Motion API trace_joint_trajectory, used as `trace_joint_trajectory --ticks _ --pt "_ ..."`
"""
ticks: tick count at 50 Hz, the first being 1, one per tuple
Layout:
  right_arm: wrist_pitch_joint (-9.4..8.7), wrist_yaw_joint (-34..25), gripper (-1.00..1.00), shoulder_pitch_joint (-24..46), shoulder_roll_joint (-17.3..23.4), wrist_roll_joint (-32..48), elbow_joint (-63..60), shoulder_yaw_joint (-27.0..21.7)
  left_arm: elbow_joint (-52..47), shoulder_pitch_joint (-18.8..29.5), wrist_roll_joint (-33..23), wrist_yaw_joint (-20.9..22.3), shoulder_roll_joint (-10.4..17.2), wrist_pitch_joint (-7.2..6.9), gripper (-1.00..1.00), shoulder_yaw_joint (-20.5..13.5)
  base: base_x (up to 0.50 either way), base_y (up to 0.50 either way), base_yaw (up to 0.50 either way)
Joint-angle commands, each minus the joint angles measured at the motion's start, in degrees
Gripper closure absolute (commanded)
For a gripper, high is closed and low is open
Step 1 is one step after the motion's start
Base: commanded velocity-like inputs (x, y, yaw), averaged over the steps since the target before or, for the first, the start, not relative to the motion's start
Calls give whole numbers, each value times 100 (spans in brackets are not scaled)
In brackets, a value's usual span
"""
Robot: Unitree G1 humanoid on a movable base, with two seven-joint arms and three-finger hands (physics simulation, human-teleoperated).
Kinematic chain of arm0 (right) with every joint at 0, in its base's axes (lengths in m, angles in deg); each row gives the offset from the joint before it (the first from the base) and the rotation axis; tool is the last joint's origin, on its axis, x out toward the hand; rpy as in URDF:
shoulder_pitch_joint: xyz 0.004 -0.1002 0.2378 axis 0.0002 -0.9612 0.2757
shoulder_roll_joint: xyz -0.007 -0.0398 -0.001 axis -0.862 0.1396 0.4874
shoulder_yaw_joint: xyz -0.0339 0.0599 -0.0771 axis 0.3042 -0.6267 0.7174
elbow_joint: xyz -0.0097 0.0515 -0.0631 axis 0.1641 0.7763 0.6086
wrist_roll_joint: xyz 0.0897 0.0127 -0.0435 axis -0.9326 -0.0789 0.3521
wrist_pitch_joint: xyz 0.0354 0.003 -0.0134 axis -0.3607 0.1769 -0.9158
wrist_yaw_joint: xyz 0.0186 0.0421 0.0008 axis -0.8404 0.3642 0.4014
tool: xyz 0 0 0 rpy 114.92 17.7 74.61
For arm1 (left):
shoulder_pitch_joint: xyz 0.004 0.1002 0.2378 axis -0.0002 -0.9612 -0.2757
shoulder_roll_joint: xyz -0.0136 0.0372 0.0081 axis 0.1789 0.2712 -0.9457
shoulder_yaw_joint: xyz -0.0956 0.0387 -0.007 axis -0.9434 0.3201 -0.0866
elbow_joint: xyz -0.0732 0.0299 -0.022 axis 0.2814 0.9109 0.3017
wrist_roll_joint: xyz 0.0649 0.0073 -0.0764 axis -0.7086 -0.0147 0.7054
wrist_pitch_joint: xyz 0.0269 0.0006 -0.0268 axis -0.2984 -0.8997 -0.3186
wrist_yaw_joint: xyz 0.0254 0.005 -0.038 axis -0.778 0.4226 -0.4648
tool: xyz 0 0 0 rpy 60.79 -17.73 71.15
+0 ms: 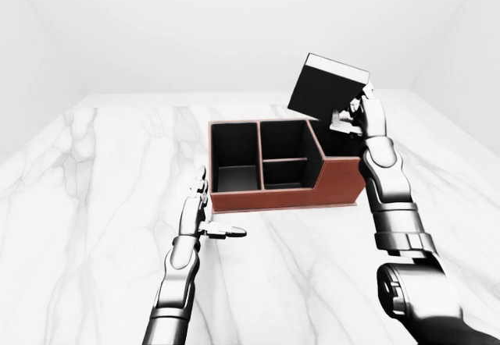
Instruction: Pick up the book and place it in the right compartment of the caddy.
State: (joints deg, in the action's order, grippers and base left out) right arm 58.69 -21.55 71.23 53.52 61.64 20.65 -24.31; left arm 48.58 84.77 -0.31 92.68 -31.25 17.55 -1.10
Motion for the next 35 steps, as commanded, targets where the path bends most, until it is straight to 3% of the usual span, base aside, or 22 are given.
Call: trace_joint_trajectory --ticks 1,7,15,30,35 --pt "18 269 100 621 443 -401 1742 -233 199 35 41 -5 -28 0 -100 -29 0 0 0" --pt "241 335 100 727 597 -462 2226 -252 182 32 39 -10 -27 0 -100 -29 0 0 0" --pt "0 361 100 615 650 -528 1819 -268 221 48 28 -20 -30 0 -100 -25 0 0 0" --pt "0 346 100 597 748 -590 1714 -346 337 82 36 -17 -26 0 -100 -33 0 0 0" --pt "120 354 100 616 750 -586 1912 -326 315 80 38 -14 -24 0 -100 -34 0 0 0"
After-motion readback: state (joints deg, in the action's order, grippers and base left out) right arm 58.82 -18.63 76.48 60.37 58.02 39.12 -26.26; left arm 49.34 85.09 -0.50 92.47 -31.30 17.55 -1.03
